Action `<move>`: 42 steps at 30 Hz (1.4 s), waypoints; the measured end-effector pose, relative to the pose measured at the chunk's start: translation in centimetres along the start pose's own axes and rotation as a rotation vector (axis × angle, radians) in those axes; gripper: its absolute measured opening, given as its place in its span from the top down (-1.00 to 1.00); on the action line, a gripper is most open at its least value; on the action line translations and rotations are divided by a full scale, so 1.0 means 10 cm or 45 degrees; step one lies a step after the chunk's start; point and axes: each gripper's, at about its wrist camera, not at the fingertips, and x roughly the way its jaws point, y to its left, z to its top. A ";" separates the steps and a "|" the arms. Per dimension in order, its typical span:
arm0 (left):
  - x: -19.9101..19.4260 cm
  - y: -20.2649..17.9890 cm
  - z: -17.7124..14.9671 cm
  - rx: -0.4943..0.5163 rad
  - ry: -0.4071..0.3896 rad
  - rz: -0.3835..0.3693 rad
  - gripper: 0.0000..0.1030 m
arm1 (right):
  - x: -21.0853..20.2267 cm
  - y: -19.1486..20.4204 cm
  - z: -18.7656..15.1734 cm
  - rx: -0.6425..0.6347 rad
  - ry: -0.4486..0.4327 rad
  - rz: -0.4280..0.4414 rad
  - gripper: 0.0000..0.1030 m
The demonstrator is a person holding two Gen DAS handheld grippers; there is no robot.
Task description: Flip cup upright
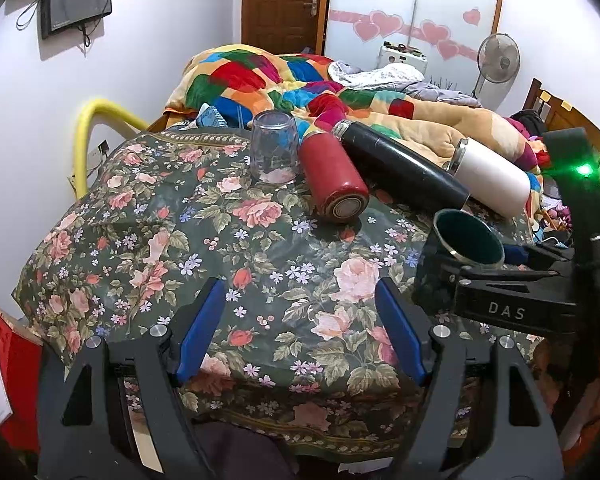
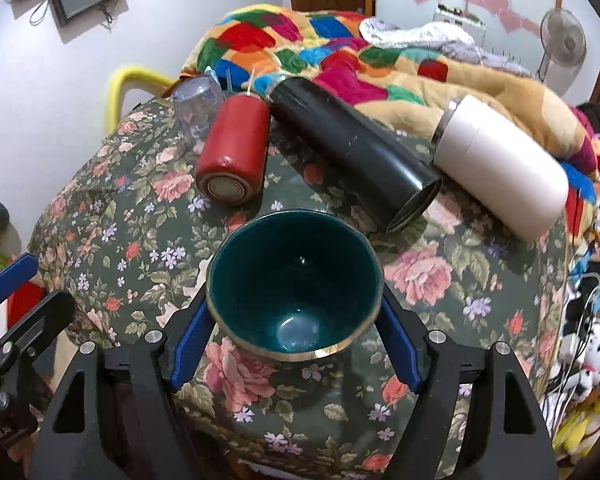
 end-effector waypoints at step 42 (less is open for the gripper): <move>-2.76 -0.58 0.07 0.112 -0.869 -0.234 -0.88 | -3.24 0.32 -0.99 -0.019 -1.153 -0.120 -0.59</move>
